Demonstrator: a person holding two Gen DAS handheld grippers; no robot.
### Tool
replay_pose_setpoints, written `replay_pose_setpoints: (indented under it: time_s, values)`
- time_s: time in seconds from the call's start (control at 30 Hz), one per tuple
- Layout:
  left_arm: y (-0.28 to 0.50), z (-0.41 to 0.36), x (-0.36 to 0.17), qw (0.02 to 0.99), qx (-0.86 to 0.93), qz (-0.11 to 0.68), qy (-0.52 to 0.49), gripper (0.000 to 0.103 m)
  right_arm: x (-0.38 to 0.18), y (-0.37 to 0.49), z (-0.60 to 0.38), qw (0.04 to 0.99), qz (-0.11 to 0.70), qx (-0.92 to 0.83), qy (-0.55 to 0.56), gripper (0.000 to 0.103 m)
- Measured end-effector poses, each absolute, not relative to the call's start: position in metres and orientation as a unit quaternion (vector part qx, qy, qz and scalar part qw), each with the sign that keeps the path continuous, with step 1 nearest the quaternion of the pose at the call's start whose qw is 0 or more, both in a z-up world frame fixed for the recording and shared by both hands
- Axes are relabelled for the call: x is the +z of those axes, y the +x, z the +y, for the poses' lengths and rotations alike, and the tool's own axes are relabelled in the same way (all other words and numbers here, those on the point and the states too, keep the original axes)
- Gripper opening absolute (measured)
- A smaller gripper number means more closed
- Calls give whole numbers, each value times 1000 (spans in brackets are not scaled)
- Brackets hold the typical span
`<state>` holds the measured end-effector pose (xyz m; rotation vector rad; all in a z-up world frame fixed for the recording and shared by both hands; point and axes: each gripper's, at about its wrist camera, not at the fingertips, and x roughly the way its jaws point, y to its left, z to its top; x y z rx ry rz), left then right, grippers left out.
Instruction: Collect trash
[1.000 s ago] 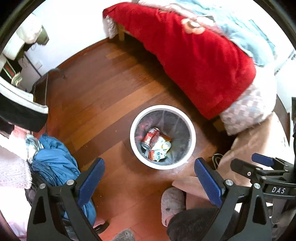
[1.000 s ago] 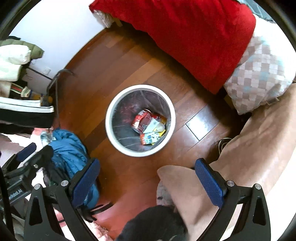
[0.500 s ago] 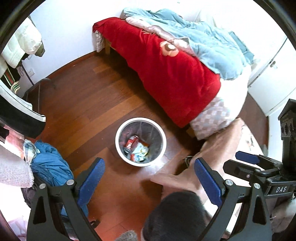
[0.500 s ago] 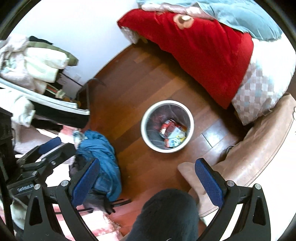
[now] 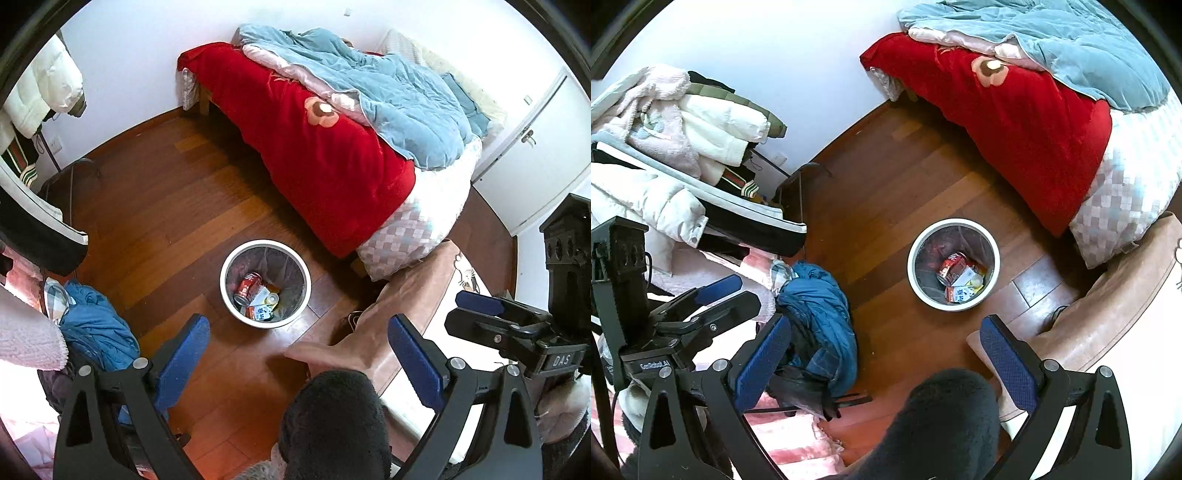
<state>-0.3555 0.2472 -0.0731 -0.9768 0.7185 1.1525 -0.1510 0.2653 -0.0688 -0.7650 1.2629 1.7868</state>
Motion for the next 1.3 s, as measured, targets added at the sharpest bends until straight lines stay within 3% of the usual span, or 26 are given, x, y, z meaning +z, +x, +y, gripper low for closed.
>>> replay_pose_setpoints:
  time_s: [1.3]
  values:
    - [-352, 237, -71, 672, 508, 318, -435, 103, -64, -141, 253, 396, 498, 702, -319, 103]
